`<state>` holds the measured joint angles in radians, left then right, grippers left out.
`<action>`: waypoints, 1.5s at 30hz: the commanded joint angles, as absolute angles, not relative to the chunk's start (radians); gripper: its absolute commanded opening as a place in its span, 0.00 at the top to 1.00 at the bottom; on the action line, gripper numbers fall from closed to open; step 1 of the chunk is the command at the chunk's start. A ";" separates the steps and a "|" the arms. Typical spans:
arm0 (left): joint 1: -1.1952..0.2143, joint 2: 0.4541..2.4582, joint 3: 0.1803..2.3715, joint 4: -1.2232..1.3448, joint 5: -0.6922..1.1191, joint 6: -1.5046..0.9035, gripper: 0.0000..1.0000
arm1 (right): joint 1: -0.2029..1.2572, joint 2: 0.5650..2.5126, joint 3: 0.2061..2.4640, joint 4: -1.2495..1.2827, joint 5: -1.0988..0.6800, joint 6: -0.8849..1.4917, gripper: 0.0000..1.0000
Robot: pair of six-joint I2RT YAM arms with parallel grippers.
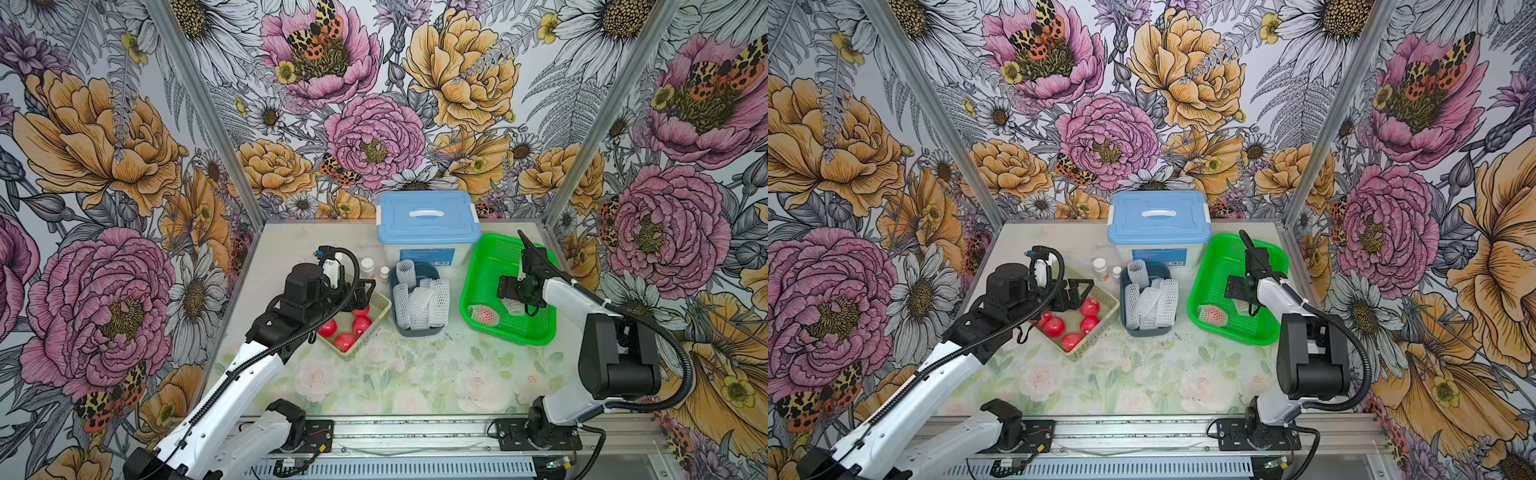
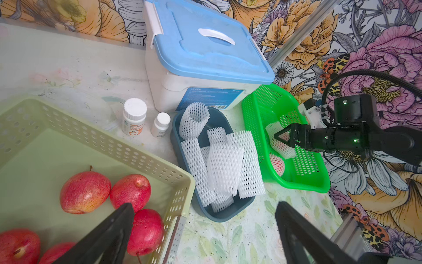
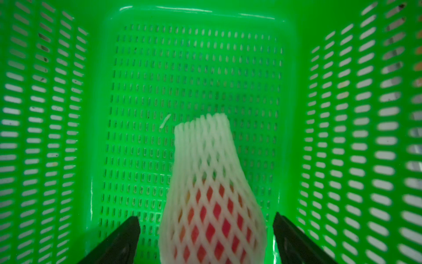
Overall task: Remove foam nets from apples
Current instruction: Pick up the apple from the basket, then place the apple at the center of the board.
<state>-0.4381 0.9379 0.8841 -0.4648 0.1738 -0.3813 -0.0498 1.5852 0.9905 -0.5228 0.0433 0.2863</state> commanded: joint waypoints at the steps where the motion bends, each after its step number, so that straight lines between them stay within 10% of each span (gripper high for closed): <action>1: -0.434 0.948 0.899 -0.438 0.202 -0.363 0.01 | -0.046 1.589 0.979 -0.512 0.045 0.284 0.05; 27: -0.433 0.946 0.908 -0.414 0.228 -0.365 0.01 | 0.018 1.379 0.990 -0.505 -0.057 0.181 0.45; 45: -0.415 0.942 0.897 -0.397 0.238 -0.380 0.01 | 0.503 1.109 0.861 -0.430 -0.243 0.111 0.46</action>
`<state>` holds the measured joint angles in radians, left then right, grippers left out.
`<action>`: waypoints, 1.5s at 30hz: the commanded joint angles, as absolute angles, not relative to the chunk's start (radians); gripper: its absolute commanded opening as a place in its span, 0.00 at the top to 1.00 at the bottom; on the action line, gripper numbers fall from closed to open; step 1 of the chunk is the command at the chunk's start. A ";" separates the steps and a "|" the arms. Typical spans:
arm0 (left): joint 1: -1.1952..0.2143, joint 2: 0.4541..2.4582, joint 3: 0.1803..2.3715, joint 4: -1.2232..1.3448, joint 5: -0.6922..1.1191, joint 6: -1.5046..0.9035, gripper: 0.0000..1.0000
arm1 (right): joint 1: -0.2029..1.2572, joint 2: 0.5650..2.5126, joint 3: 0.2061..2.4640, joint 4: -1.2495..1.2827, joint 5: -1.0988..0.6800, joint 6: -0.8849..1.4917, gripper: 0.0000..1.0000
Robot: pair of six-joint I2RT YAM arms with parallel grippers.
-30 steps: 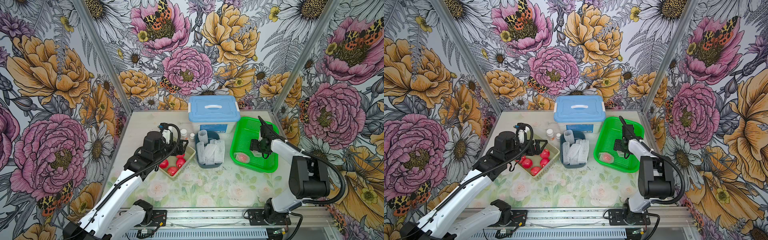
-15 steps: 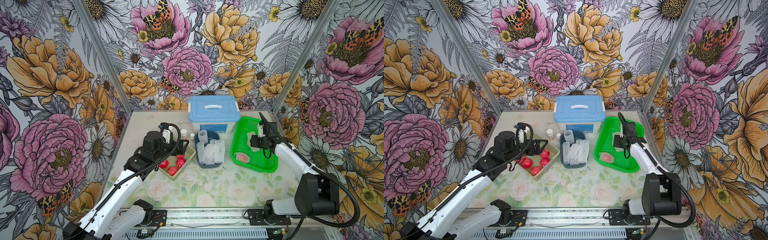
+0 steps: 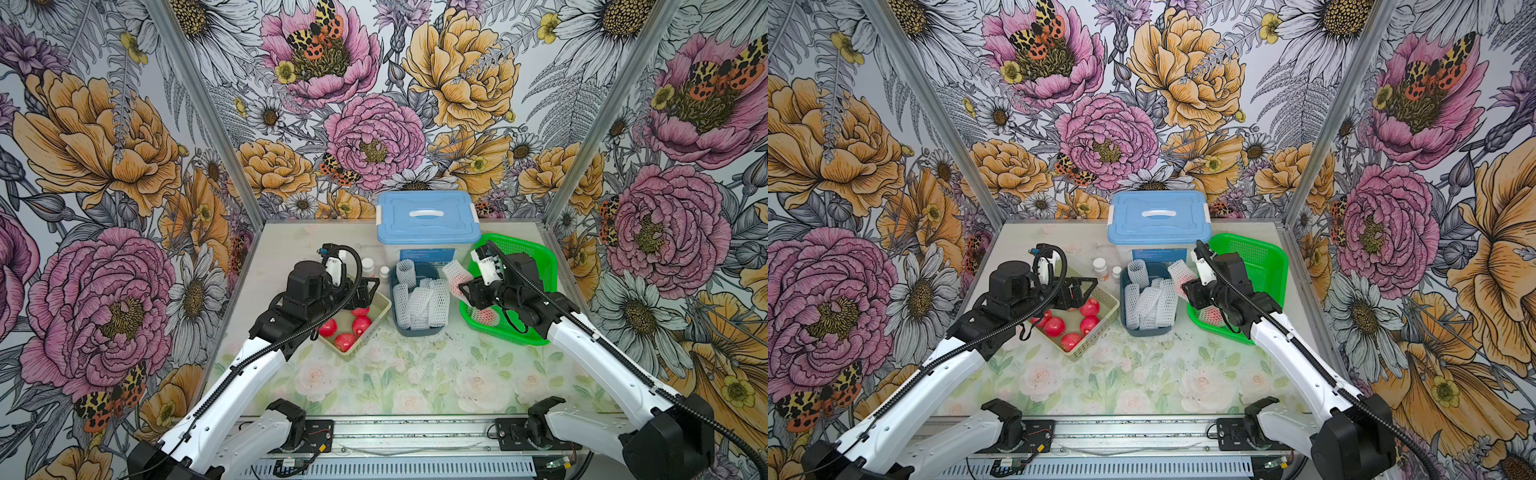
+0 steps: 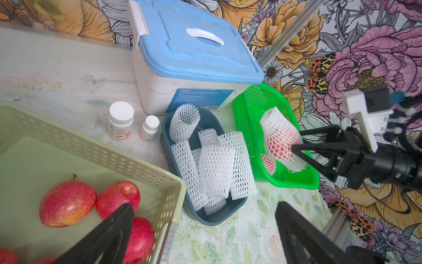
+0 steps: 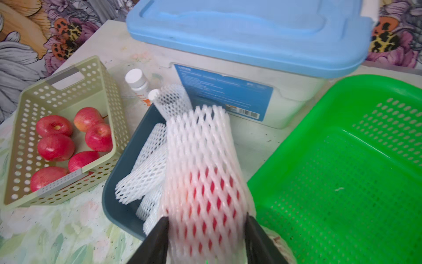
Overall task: Remove foam nets from apples
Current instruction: Place the apple at the center of the board.
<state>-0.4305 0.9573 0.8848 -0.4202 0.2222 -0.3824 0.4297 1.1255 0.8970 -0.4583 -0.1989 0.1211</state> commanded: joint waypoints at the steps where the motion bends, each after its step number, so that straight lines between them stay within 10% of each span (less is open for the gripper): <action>1: -0.409 0.938 0.891 -0.393 0.251 -0.386 0.01 | 0.551 1.108 0.838 -0.416 -0.230 0.123 0.46; 11: -0.563 0.896 0.746 -0.367 0.274 -0.515 0.01 | 0.906 1.137 0.568 -0.178 -0.055 0.273 0.45; 24: -0.976 0.933 0.495 -0.156 0.057 -0.829 0.01 | 0.948 1.069 0.375 -0.006 -0.071 0.345 0.29; 31: -1.004 1.052 0.478 -0.076 0.014 -0.911 0.01 | 0.971 1.070 0.373 -0.014 -0.053 0.353 0.20; 45: -0.946 1.280 0.495 0.147 0.143 -0.968 0.05 | 1.029 1.071 0.346 -0.003 -0.012 0.399 0.32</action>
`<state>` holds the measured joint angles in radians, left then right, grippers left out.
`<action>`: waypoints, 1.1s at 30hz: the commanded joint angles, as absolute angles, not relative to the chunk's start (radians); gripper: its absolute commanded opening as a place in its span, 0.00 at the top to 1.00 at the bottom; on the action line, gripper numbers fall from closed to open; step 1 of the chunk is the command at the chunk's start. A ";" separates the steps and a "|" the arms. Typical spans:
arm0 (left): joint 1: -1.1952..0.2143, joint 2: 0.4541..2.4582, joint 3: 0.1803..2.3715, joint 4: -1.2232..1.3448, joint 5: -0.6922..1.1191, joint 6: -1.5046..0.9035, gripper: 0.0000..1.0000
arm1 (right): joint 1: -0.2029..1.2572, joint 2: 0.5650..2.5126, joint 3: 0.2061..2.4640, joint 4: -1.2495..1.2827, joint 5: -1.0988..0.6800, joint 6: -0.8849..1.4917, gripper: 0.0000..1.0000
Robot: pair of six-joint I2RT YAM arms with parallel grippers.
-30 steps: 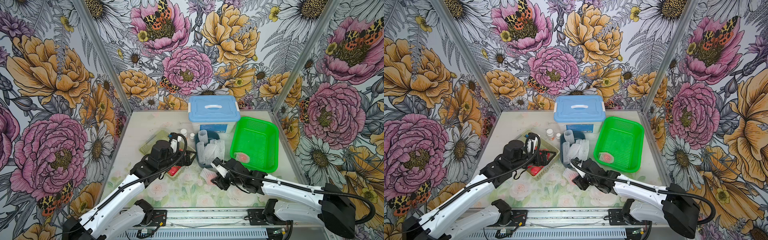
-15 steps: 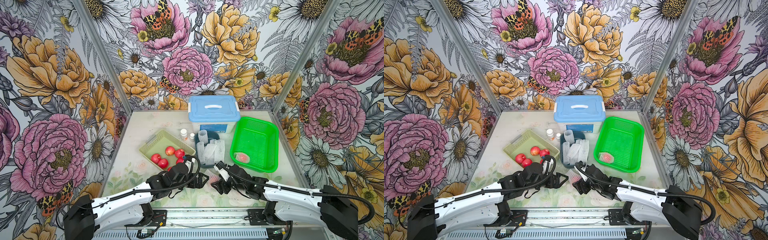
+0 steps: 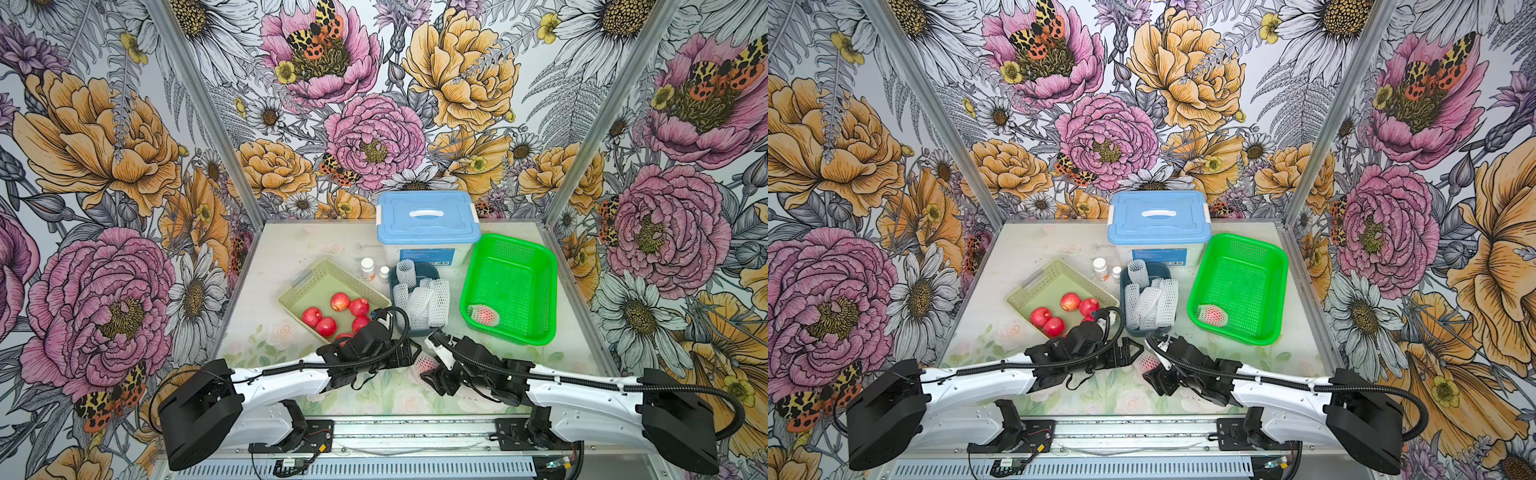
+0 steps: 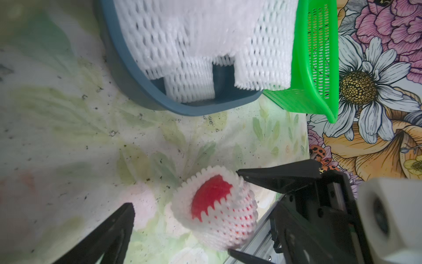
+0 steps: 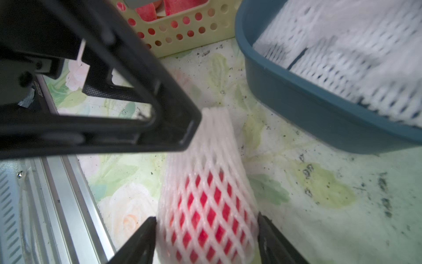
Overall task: Remove foam nets from apples
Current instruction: Place the apple at the center of the board, then pick up the apple from the center of the board.
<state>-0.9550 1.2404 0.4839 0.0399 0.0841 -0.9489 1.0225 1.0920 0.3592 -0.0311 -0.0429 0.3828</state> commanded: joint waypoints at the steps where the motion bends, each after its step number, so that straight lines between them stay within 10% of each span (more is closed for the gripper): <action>1: -0.947 1.293 0.500 0.159 0.156 -0.965 0.06 | 1.029 1.069 0.343 -0.002 -0.005 0.402 0.32; 13: -0.937 1.335 0.525 0.201 0.259 -0.940 0.37 | 1.032 1.064 0.315 0.074 -0.004 0.402 0.31; 23: -0.942 1.284 0.564 0.092 0.282 -0.879 1.00 | 1.032 1.055 0.336 0.122 -0.013 0.369 0.15; 33: -1.021 1.173 0.693 -0.216 0.079 -0.663 1.00 | 1.032 0.949 0.425 -0.027 0.023 0.324 0.08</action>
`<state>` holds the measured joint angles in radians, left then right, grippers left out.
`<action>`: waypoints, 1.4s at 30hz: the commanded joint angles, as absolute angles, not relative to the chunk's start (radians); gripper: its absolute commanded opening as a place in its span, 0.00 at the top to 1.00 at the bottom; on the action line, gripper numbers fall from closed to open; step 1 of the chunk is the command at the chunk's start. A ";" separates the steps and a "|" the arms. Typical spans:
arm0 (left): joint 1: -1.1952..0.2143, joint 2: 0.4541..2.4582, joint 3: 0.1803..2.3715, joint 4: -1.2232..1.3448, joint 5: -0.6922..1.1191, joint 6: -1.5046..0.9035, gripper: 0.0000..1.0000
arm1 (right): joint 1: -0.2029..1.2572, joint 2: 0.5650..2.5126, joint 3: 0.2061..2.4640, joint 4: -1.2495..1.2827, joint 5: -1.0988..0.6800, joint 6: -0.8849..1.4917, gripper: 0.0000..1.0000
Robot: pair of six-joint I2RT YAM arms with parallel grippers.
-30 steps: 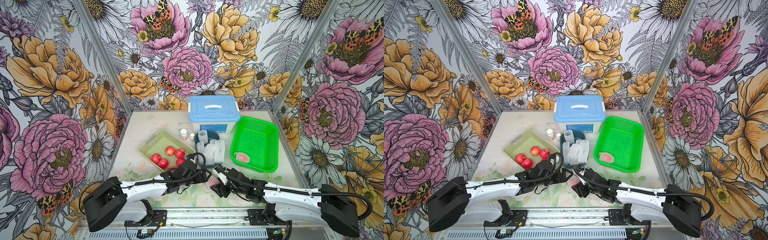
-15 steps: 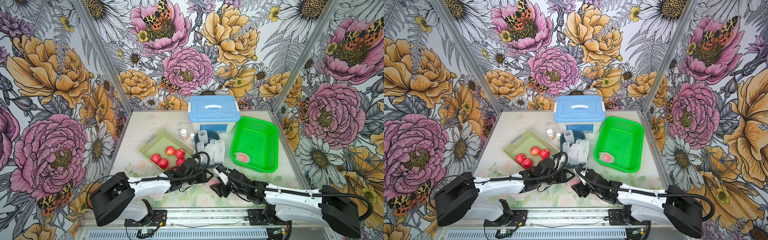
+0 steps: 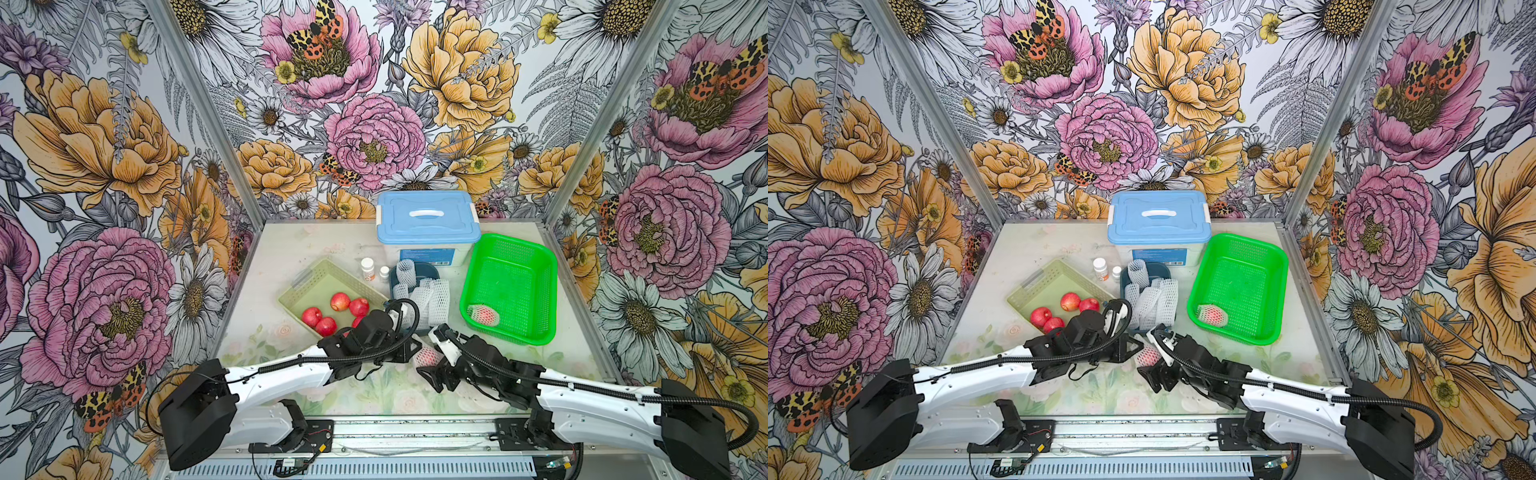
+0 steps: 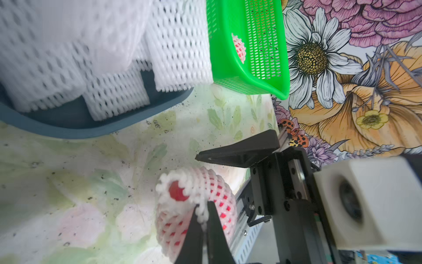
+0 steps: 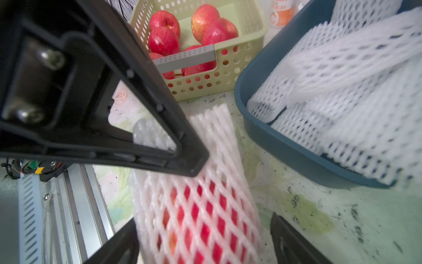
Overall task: Remove foam nets from apples
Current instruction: Pick up the apple from the center of the board.
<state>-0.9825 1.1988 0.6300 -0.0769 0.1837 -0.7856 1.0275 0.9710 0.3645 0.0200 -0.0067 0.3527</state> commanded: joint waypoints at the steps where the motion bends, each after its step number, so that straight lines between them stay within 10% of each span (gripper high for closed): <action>1: -1.030 1.178 0.716 -0.254 0.060 -0.642 1.00 | 1.032 0.953 0.437 -0.036 0.022 0.318 0.08; 19: -1.042 1.205 0.710 -0.258 0.115 -0.582 1.00 | 1.065 1.123 0.512 0.026 0.031 0.288 0.32; 28: -1.007 1.168 0.683 -0.202 0.165 -0.600 0.58 | 1.065 1.165 0.478 0.136 0.020 0.335 0.40; 35: -0.856 0.984 0.609 -0.218 0.224 -0.629 0.02 | 1.040 1.111 0.415 0.171 0.016 0.395 0.45; 42: -0.838 0.893 0.517 -0.162 0.309 -0.618 0.01 | 0.930 0.923 0.330 0.196 -0.015 0.543 0.47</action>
